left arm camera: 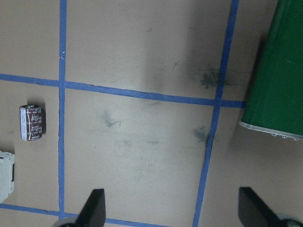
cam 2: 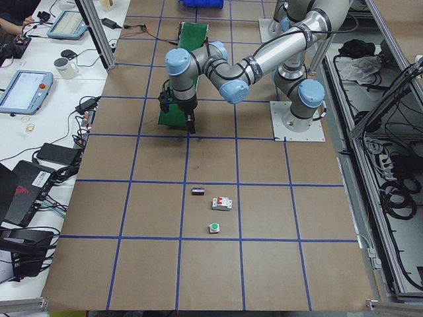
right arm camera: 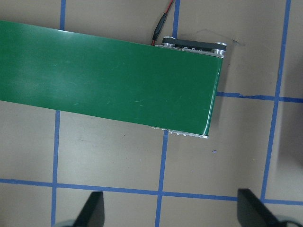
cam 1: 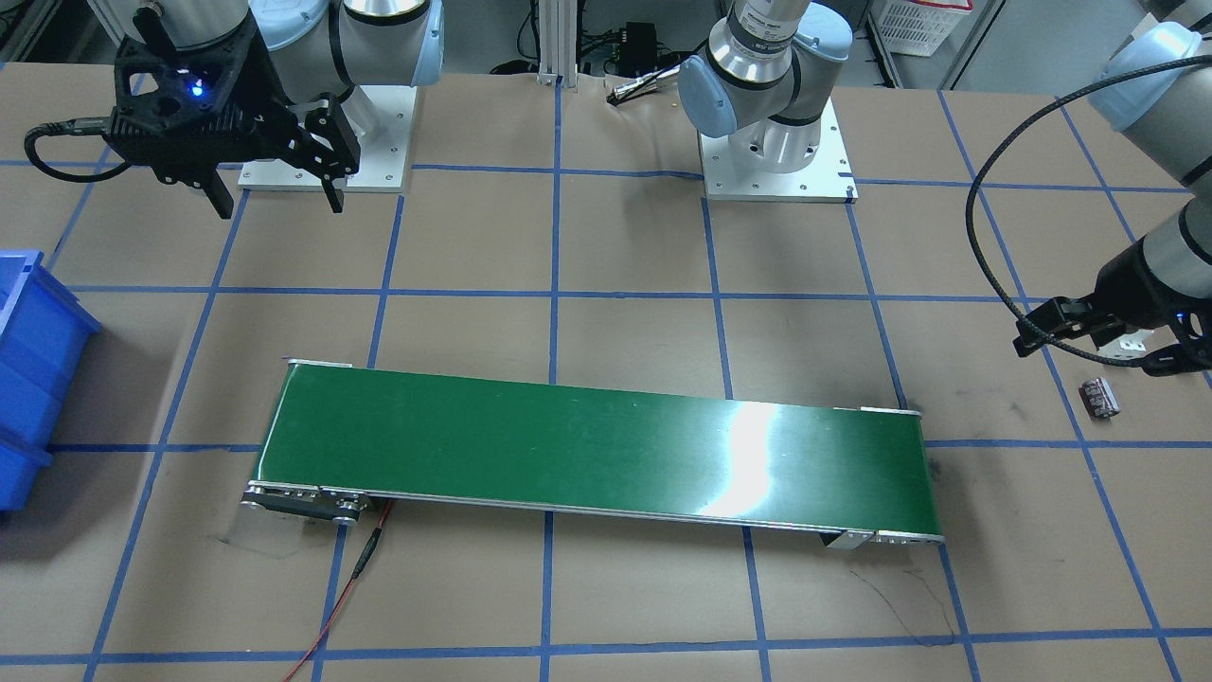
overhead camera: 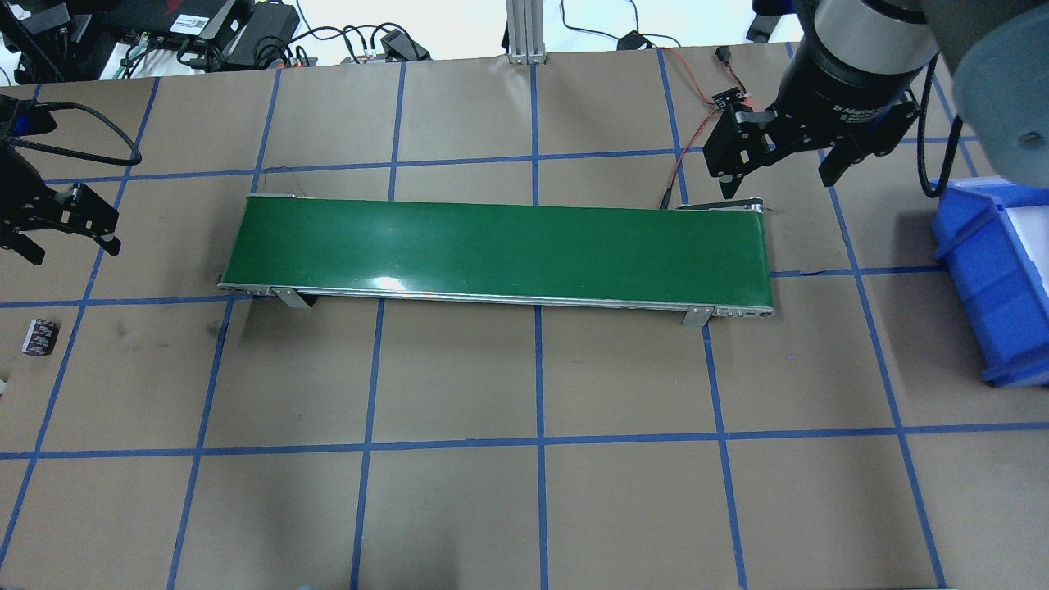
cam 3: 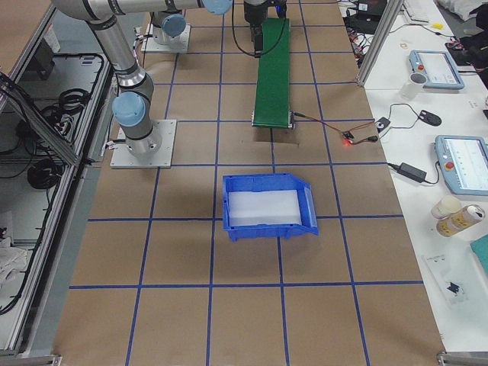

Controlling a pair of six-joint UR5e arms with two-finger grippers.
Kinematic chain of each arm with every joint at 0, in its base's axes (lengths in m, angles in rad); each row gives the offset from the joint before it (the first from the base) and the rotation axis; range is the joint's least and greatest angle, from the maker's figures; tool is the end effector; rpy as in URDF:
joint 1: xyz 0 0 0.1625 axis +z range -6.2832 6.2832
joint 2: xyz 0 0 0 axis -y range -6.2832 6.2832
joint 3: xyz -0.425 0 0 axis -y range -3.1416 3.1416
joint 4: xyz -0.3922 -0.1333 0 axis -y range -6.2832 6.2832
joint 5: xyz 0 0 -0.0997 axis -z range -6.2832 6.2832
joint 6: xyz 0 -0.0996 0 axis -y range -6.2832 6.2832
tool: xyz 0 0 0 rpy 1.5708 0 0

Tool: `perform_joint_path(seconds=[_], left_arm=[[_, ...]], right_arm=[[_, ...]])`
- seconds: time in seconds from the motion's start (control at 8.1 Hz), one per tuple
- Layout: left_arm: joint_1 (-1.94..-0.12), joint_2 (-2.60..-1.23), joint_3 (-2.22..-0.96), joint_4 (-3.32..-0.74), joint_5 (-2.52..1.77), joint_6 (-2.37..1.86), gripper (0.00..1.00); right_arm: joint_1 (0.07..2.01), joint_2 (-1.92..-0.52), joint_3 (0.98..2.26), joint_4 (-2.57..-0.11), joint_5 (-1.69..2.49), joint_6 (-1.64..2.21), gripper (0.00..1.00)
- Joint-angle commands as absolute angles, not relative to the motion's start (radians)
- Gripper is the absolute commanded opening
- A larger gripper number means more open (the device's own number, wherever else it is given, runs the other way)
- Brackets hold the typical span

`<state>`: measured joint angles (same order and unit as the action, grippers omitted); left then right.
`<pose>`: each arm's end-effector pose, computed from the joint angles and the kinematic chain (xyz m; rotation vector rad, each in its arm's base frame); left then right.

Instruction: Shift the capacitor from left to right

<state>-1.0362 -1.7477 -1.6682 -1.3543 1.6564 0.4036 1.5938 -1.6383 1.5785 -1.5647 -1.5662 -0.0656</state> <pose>0.1709 -0.5335 0.3698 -0.1983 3.0819 0.1394 0.1445 -0.4645 0.5159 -0.1391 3.1339 -0.0844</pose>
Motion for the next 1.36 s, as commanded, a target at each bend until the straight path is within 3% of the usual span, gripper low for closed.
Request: perform_joint_path(seconds=[0.0,1.23], left_arm=[[-1.042,-1.74,-1.667,-1.353,1.66,0.405,1.0],[-1.055,-1.709,-1.669,-1.364,1.66,0.405,1.0]], right_arm=[[1.594,-1.638,1.578,-1.565,-1.566,-0.067,1.0],[1.594,-1.64,1.578,-1.565,-1.566,-0.067,1.0]])
